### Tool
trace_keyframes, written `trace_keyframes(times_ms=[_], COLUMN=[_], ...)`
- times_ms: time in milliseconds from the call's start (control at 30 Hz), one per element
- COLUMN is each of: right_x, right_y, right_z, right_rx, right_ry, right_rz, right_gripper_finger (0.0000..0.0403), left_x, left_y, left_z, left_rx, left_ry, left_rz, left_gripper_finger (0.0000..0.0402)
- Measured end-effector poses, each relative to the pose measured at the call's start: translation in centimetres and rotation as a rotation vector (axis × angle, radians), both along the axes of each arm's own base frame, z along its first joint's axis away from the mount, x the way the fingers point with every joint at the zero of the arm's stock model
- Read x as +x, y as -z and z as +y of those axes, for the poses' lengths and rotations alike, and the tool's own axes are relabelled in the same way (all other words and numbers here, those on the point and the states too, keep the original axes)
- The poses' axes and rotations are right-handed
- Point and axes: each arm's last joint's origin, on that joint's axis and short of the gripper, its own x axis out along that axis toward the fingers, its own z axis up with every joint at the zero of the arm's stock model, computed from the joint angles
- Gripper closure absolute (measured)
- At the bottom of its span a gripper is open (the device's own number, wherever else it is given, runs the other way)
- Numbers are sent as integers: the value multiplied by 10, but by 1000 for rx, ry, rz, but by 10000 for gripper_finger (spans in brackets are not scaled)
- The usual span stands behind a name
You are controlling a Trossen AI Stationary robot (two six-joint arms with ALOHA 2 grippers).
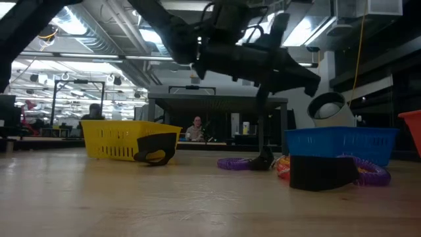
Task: Pick & Place Office Desk Supplies
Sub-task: Put the black rubber band into the blue bin
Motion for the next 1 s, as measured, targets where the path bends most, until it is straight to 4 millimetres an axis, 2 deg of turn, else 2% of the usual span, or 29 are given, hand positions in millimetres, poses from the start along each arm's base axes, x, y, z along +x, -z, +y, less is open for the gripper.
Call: trace_keyframes(times_ms=[233, 333, 467, 533, 667, 1000], right_x=[0, 0, 0, 0, 0, 0], right_y=[0, 1, 2, 2, 2, 2], right_z=[0, 0, 0, 0, 0, 0], right_rx=[20, 36, 43, 46, 36, 37], right_ry=[4, 2, 1, 0, 3, 14], right_rz=[10, 21, 35, 39, 35, 35], right_gripper_finger=[243, 243, 243, 243, 243, 243], left_x=[34, 47, 54, 53, 51, 39], left_y=[-6, -3, 8, 9, 7, 25], left_z=[4, 8, 13, 13, 13, 6], left_rx=[15, 16, 53, 71, 109, 136], left_ry=[-3, -8, -4, 10, 30, 103], left_rz=[-27, 57, 250, 323, 357, 557], left_gripper_finger=[399, 398, 399, 399, 399, 399])
